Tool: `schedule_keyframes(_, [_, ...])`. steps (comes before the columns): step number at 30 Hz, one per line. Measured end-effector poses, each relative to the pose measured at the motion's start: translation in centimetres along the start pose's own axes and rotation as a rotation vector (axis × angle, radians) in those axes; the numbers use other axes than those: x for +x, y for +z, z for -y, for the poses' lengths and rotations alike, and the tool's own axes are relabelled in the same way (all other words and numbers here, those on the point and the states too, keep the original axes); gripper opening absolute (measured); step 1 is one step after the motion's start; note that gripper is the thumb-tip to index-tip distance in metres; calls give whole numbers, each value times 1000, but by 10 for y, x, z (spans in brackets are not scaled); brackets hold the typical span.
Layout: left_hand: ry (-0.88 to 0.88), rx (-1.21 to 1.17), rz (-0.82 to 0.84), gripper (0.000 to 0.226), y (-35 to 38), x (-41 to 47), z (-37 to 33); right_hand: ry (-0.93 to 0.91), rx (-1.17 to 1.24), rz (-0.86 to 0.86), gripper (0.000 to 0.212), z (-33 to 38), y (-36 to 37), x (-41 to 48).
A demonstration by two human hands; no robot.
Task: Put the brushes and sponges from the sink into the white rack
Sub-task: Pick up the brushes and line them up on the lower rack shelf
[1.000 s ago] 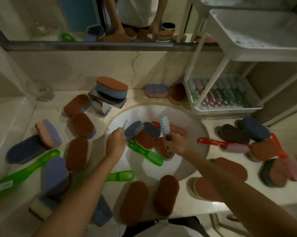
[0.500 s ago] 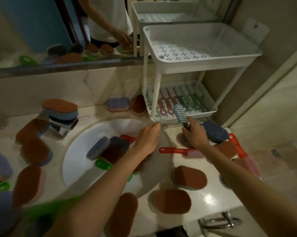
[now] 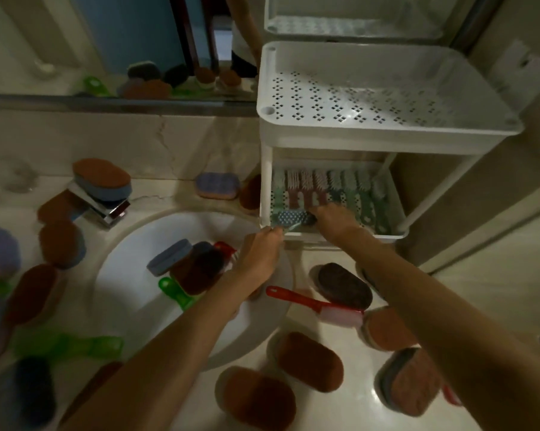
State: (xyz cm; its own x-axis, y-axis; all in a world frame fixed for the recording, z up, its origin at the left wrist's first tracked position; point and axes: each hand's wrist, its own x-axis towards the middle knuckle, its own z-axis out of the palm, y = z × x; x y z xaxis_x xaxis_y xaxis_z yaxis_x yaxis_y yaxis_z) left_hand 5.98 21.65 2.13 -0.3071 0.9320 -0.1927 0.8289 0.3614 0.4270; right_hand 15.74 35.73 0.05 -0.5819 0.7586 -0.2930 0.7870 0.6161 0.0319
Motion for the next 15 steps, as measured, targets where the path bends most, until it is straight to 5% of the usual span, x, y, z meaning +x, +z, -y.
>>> schedule_keyframes(15, [-52, -201, -133, 23, -4, -7, 0, -238, 227, 81, 47, 0, 11, 7])
